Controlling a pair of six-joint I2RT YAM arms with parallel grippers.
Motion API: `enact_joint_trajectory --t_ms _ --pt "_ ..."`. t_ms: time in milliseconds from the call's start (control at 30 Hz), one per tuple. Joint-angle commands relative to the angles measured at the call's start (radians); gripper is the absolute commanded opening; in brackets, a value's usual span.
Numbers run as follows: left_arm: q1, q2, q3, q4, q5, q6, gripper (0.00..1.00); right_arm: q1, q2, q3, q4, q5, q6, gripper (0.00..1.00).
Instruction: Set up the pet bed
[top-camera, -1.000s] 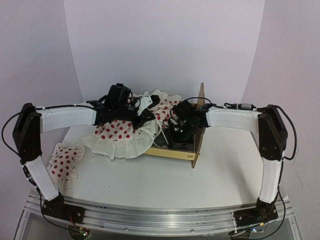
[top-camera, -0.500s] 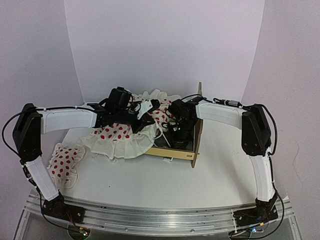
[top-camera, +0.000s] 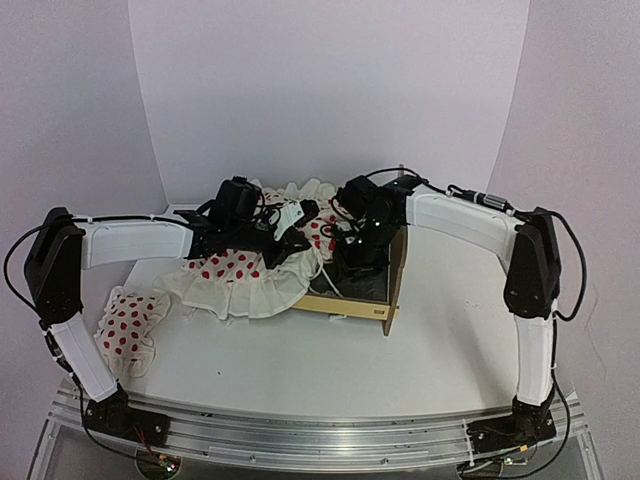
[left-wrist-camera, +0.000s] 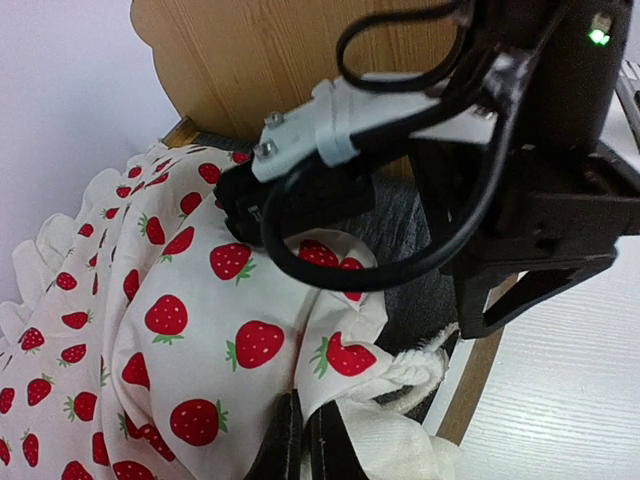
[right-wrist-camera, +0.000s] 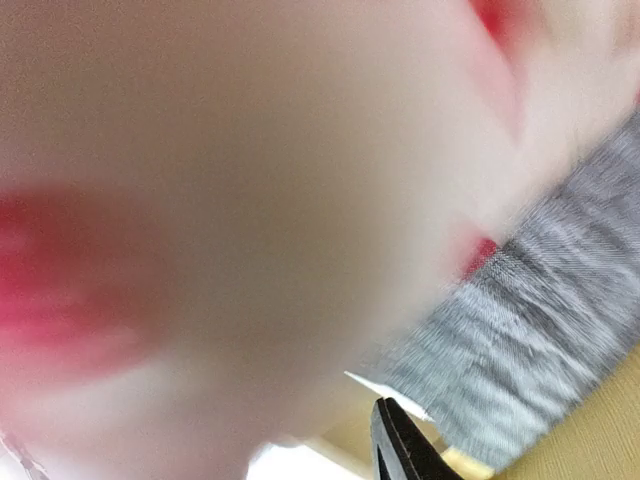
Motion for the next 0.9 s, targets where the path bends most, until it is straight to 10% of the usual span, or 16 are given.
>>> enact_joint_trajectory --t_ms 0,200,500,867 --pt "-0.001 -0.044 0.001 0.067 0.012 -0.015 0.00 0.017 -0.136 -0.043 0.067 0.059 -0.003 0.42" --pt "-0.001 -0.038 0.004 0.082 0.007 -0.012 0.00 0.068 -0.248 -0.200 0.236 0.126 0.019 0.38" --pt "-0.001 -0.032 0.008 0.087 -0.001 0.000 0.00 0.161 -0.378 -0.701 1.114 0.283 0.282 0.21" --pt "-0.001 -0.029 0.009 0.098 0.002 -0.003 0.00 0.168 -0.278 -0.695 1.192 0.398 0.373 0.22"
